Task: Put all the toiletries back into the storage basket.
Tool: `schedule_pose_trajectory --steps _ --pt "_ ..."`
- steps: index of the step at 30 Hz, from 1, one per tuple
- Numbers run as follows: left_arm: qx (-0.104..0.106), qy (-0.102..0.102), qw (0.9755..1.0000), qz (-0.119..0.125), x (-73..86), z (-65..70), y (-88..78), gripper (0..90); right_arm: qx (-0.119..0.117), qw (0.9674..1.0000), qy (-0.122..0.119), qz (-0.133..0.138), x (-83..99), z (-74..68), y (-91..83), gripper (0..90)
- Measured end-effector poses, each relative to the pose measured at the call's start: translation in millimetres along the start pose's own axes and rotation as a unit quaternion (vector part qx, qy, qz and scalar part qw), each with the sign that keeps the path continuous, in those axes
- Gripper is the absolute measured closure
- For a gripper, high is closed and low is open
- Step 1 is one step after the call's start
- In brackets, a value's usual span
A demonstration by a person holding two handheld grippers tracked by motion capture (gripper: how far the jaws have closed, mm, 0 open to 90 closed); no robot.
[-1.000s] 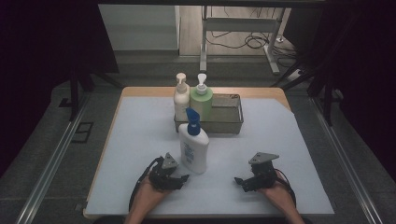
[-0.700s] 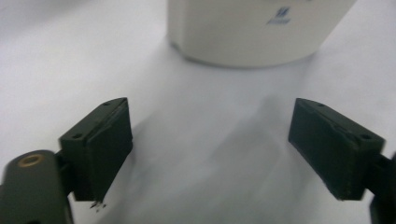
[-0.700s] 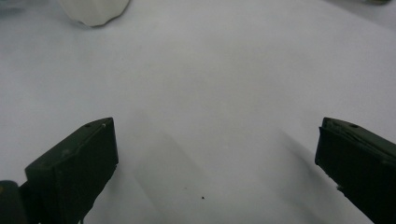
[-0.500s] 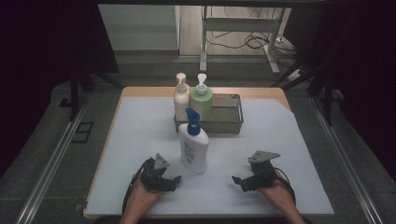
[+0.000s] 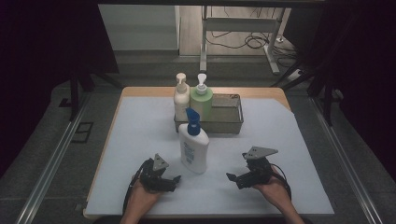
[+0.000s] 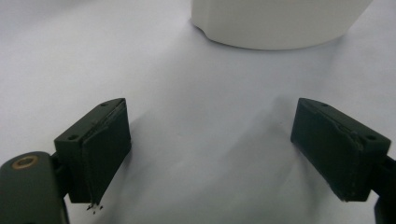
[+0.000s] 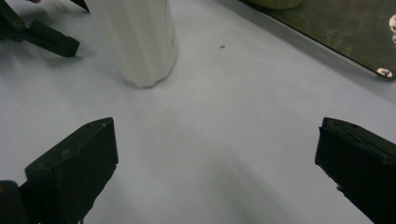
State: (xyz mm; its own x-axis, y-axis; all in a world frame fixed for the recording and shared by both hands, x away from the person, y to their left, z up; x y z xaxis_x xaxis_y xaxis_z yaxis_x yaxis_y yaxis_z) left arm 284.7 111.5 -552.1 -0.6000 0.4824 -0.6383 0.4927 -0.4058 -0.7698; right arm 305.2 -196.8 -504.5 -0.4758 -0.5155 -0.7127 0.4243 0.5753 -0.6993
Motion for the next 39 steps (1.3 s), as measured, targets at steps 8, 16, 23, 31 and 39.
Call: schedule_pose_trajectory --steps 8,16,23,31,39 --pt "0.002 -0.006 1.0000 0.001 -0.1 -0.4 0.6 11.9 -0.014 0.9998 -0.013 0.001 -17.7 -6.0 -2.0 0.0" --pt "0.004 -0.007 1.0000 -0.002 0.2 -1.3 0.4 11.9 -0.023 0.9997 -0.007 0.010 -35.1 -11.5 -0.9 0.0" --pt "0.005 -0.007 1.0000 -0.001 0.2 -1.5 0.6 11.9 -0.033 0.9993 -0.004 0.017 -50.5 -19.8 1.3 0.0" --pt "0.006 -0.007 1.0000 -0.001 0.3 -1.6 0.5 11.9 -0.036 0.9989 -0.013 0.027 -69.1 -30.4 5.0 0.0" --pt "0.006 -0.007 1.0000 -0.002 0.3 -1.6 0.4 11.9 -0.040 0.9986 -0.024 0.024 -81.3 -39.4 11.9 0.0"
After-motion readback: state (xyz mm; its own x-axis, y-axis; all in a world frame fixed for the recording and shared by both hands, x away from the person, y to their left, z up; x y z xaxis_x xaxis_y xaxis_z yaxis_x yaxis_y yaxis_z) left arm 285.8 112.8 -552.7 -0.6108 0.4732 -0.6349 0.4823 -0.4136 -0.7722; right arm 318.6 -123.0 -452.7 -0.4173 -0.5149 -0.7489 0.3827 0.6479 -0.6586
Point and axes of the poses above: each handheld gripper's, and its own axes: y roughly forward along the jaws, x roughly out of its underside, z roughly to its right, the point moved 4 cm from there along y, roughly forward along the jaws, and after that the axes turned 4 degrees about -z, right-handed, at the moved point
